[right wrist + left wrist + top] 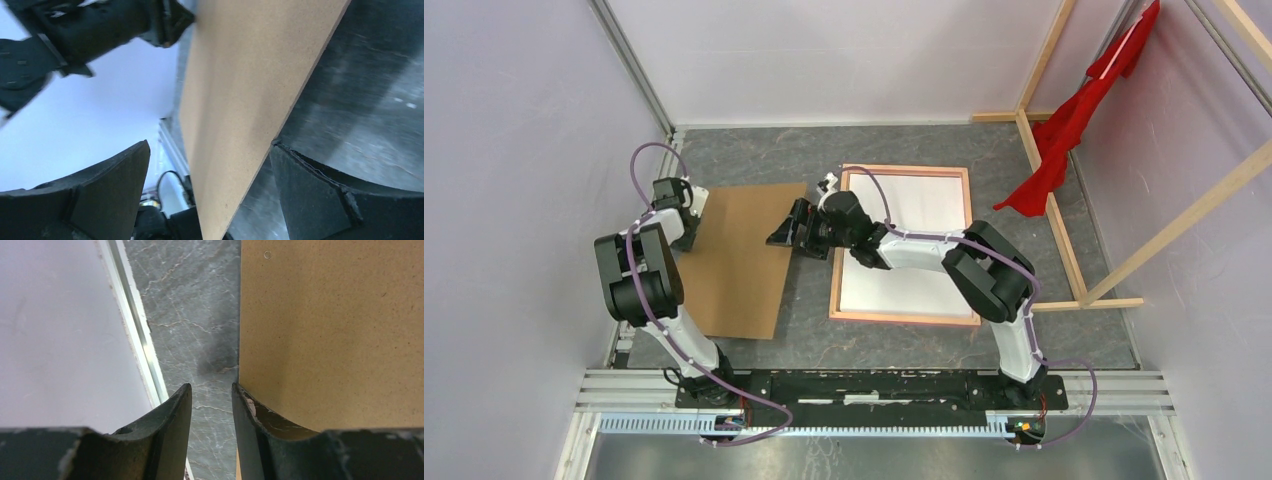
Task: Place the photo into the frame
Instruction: Pick up the photo frame item at the center of the board.
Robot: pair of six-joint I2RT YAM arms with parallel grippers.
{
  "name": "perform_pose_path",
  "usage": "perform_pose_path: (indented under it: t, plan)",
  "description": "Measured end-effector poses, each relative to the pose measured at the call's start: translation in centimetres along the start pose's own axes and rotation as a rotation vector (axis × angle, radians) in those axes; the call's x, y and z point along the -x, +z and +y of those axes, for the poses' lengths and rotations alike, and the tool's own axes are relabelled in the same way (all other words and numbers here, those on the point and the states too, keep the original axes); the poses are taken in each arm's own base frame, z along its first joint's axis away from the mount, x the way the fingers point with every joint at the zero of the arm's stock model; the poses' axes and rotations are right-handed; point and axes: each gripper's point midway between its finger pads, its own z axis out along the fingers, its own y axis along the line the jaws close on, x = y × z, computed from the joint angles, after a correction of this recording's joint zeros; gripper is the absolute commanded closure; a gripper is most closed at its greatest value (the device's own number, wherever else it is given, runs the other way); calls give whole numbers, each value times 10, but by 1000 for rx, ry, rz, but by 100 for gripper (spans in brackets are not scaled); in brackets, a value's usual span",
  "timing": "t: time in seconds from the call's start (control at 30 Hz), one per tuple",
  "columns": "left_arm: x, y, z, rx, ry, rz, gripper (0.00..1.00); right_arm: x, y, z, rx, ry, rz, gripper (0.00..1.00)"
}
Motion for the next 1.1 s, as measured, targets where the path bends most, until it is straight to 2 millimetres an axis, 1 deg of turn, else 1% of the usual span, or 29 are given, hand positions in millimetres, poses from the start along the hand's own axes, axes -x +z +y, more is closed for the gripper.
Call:
perform_pose_path:
  t: [0.1, 0.13, 0.17, 0.2, 0.23, 0.27, 0.33, 0.4, 0.47, 0.53, 0.63, 0.77, 0.87, 0.9, 0.97, 1.1]
  plan:
    - [-1, 2, 7, 31, 6, 3, 55, 5, -1, 23, 104, 25, -11, 6]
    - [-1, 3, 9, 39, 7, 6, 55, 9, -3, 34, 150, 32, -20, 6]
    - [-1, 3, 10, 43, 9, 8, 55, 15, -5, 48, 206, 40, -34, 7]
    - [-2, 3, 10, 45, 11, 8, 55, 22, -10, 67, 287, 45, -59, 8]
    - [-2, 3, 10, 41, 12, 9, 55, 27, -14, 82, 350, 47, -76, 9]
    - [-1, 2, 6, 21, 15, 2, 55, 31, -21, 102, 431, 48, -92, 9]
    - [5, -3, -9, -42, 31, -23, 55, 28, -35, 137, 575, 48, -98, 9]
    - [10, -6, -22, -90, 50, -41, 55, 20, -43, 158, 667, 50, -83, 10]
    - [14, -9, -31, -129, 60, -56, 55, 14, -47, 167, 714, 54, -64, 9]
    - [15, -10, -36, -155, 61, -67, 55, 5, -48, 171, 744, 65, -37, 9]
    - [16, -12, -39, -178, 60, -76, 55, 1, -43, 164, 739, 91, -19, 9]
    - [17, -14, -44, -204, 60, -85, 55, -2, -38, 144, 691, 115, -13, 10]
    - [18, -14, -46, -213, 59, -90, 56, -9, -32, 118, 587, 111, -5, 10]
    - [18, -14, -46, -216, 59, -90, 56, -11, -31, 111, 543, 105, -6, 12]
    - [18, -15, -47, -222, 59, -92, 56, -10, -31, 104, 493, 89, -16, 16]
    - [19, -16, -50, -237, 59, -96, 55, -3, -37, 104, 442, 63, -48, 23]
